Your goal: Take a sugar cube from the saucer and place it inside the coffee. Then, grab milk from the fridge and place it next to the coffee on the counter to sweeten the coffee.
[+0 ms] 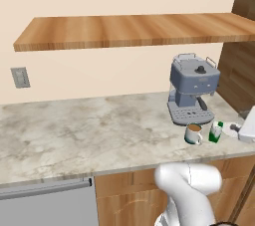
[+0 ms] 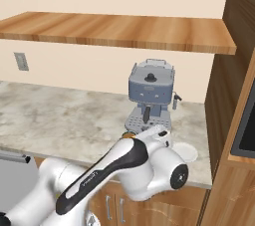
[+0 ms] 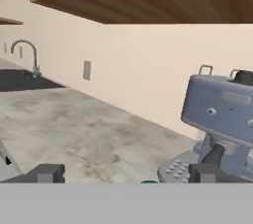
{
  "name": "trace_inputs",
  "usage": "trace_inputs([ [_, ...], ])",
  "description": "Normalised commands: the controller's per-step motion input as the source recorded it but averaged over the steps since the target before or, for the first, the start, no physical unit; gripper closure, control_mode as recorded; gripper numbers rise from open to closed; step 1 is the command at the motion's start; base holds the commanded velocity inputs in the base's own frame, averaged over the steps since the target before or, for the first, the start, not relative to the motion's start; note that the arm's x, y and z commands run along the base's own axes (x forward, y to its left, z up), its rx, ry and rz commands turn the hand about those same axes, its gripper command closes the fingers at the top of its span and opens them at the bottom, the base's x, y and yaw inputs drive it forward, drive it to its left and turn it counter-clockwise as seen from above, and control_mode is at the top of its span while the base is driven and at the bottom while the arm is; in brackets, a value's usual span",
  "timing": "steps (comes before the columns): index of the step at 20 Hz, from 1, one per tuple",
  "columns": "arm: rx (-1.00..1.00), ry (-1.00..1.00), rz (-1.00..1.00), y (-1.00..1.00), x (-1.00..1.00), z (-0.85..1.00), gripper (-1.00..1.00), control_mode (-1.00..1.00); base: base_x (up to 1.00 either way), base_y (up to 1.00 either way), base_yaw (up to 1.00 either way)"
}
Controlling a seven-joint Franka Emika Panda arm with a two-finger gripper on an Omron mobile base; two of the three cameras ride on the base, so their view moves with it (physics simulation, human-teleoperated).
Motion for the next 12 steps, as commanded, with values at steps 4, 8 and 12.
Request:
trace_inputs([
  [4,-0.17,-0.15,0.03,0.59,-0.17,1.0,-1.0,-1.0,0.0,0.0,0.0],
  [8,-0.2,-0.01,0.03,0.57,0.0,0.92,-1.0,-1.0,0.0,0.0,0.0],
  [12,-0.2,0.0,0.06,0.52,0.0,0.56,-1.0,-1.0,0.0,0.0,0.0],
])
